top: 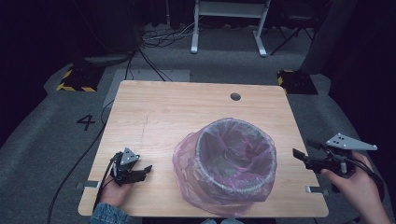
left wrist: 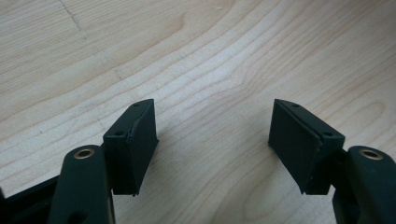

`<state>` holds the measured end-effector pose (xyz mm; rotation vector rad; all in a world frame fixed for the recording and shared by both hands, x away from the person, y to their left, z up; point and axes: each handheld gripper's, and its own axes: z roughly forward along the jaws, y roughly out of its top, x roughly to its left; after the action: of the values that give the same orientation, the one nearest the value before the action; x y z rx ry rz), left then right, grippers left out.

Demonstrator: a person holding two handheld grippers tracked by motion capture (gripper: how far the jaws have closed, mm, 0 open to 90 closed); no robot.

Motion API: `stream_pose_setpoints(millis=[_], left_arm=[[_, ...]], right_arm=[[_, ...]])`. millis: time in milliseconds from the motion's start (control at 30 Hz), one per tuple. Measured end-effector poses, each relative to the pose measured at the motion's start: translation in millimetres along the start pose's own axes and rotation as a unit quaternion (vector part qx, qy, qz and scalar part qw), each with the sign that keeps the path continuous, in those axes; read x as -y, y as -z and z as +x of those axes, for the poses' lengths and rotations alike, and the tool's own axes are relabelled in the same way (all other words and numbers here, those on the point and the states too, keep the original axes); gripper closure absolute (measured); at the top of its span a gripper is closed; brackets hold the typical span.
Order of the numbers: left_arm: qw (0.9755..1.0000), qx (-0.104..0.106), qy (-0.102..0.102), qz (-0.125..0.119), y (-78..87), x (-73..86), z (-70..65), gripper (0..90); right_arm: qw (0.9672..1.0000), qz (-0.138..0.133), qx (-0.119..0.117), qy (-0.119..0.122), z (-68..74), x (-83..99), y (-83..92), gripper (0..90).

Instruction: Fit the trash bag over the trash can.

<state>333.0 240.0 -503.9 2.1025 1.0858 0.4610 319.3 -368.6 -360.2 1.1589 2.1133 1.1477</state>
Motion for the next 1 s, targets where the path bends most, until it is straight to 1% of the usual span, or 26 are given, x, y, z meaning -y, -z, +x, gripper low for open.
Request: stream_pose_setpoints(millis=[67,167,300,433,567,633,800,900,1000], left_arm=[[1.0000,-0.001,0.000,0.000,-0.1,-0.1,0.1,32.1],[1.0000,-0.001,0.000,0.000,-0.1,-0.1,-0.1,32.1],[1.0000,-0.003,0.000,-0.001,-0.3,0.0,-0.4,32.2],[1.0000,-0.003,0.000,-0.001,-0.3,0.0,-0.5,32.2],[1.0000,-0.004,0.001,-0.001,-0.2,0.0,-0.6,32.1],[1.0000,-0.004,0.001,-0.001,-0.3,0.0,-0.6,32.1],[1.0000,-0.003,0.001,-0.001,-0.3,0.0,-0.5,32.1],[1.0000,-0.003,0.001,-0.001,-0.4,0.0,-0.5,32.1],[1.0000,-0.003,0.001,-0.002,-0.4,0.0,-0.5,32.1]], right_arm=[[1.0000,-0.005,0.001,-0.003,-3.0,5.3,-2.3,29.3],[0.9999,-0.014,0.005,0.004,-5.6,14.2,-7.2,28.3],[0.9999,-0.014,0.000,-0.003,-6.3,28.6,-16.6,28.3],[0.9999,-0.007,0.003,-0.006,-7.1,44.2,-27.2,28.3],[0.9999,-0.003,0.005,-0.016,-8.2,56.8,-35.4,28.3],[0.9998,0.004,0.007,-0.021,-7.8,63.4,-39.7,28.1],[0.9997,0.019,0.007,-0.016,-5.6,77.3,-48.8,28.1],[0.9996,0.020,0.012,-0.016,-4.9,83.4,-52.4,28.0],[0.9993,0.017,0.030,-0.015,-6.6,89.5,-56.0,27.1]])
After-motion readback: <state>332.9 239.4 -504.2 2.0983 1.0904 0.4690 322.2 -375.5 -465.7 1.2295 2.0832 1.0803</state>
